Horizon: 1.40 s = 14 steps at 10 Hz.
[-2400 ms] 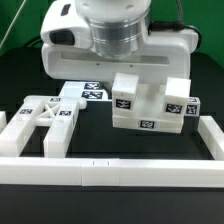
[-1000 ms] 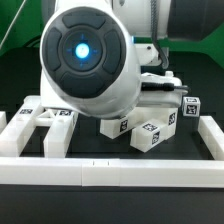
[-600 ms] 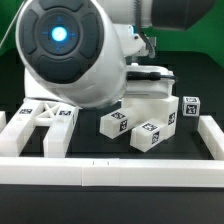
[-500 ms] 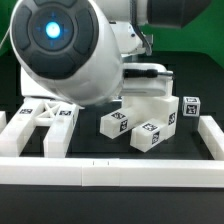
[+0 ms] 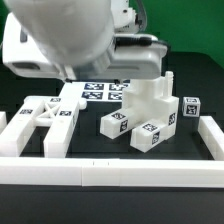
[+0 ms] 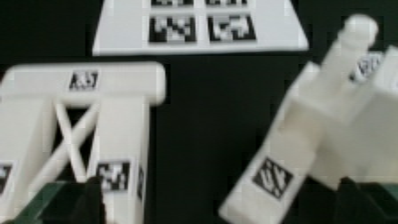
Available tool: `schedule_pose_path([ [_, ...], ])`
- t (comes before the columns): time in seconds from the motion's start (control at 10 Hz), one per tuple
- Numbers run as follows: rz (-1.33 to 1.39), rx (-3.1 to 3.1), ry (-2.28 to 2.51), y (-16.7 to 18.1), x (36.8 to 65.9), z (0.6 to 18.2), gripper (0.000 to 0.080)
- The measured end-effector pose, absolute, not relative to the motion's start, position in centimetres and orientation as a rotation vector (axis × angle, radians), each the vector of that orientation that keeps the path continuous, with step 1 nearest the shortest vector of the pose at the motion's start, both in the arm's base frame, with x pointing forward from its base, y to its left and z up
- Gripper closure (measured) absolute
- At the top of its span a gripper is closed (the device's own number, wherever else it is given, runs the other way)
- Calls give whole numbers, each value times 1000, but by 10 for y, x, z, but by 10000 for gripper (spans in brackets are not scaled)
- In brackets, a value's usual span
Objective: Assemble chair
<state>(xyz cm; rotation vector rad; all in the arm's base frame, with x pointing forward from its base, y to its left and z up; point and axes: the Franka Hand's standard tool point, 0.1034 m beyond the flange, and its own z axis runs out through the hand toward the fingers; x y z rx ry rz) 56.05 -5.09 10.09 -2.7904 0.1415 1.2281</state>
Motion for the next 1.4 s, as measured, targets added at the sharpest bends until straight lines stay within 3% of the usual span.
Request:
schedule_pose_path([
  [0.9,140,-3102,-90,-91,599,82,150],
  [1.2,58,-3126,-82,-97,599,78,150],
  [1.4,91,-3105,11,-104,590,60,150],
])
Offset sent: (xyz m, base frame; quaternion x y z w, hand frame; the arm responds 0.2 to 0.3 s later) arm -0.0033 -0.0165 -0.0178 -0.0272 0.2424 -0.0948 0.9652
